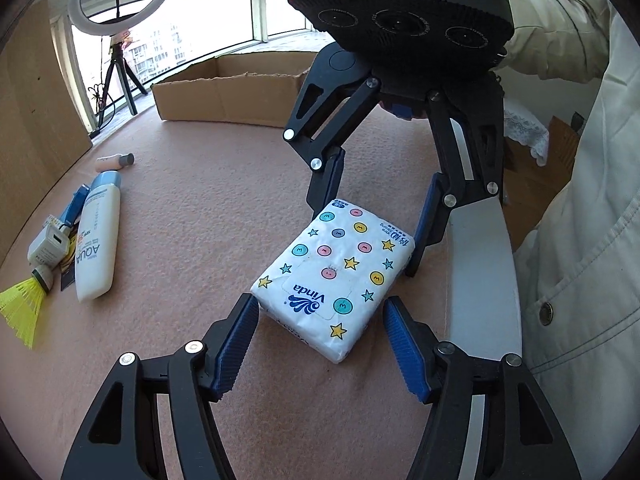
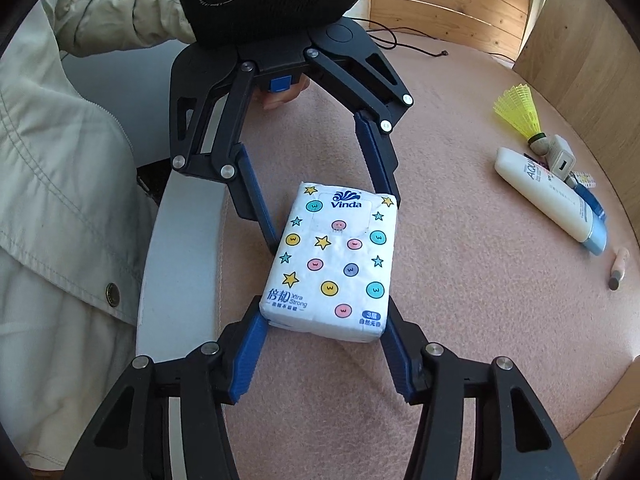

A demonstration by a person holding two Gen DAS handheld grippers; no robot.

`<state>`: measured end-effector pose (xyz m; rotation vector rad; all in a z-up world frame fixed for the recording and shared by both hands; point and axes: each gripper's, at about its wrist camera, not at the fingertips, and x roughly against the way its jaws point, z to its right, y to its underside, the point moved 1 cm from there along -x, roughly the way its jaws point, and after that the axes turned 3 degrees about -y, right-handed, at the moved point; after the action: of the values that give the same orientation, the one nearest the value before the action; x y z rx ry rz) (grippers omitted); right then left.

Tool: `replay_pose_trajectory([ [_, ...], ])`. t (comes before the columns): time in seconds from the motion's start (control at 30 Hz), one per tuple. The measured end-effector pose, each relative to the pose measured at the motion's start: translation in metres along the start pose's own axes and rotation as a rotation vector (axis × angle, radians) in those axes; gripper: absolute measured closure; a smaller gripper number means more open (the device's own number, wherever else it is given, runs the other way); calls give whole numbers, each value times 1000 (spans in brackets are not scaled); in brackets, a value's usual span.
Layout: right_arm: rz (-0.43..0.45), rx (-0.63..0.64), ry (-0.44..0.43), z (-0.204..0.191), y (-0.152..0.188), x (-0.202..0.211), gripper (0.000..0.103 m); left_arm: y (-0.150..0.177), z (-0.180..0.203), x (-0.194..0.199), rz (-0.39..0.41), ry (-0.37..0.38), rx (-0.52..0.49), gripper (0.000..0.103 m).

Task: Organize objects
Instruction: 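Grasp the tissue pack with the left gripper, taking it from the right gripper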

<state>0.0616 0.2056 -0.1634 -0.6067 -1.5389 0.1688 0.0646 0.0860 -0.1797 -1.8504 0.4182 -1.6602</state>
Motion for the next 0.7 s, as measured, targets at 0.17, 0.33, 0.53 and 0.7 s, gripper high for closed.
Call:
replay_pose_trajectory([
  [0.17, 7, -76, -1, 4, 3, 4, 48, -5, -1, -2, 6, -27, -1, 34],
  [0.33, 7, -74, 43, -6, 14, 8, 44, -11, -5, -3, 14, -12, -21, 34],
  [0.53, -17, 0, 24, -5, 12, 10, 51, -24, 8, 0, 7, 64, -87, 34],
  [0.7, -86, 146, -13, -5, 5, 3, 53, -24, 7, 0, 4, 38, -87, 32],
])
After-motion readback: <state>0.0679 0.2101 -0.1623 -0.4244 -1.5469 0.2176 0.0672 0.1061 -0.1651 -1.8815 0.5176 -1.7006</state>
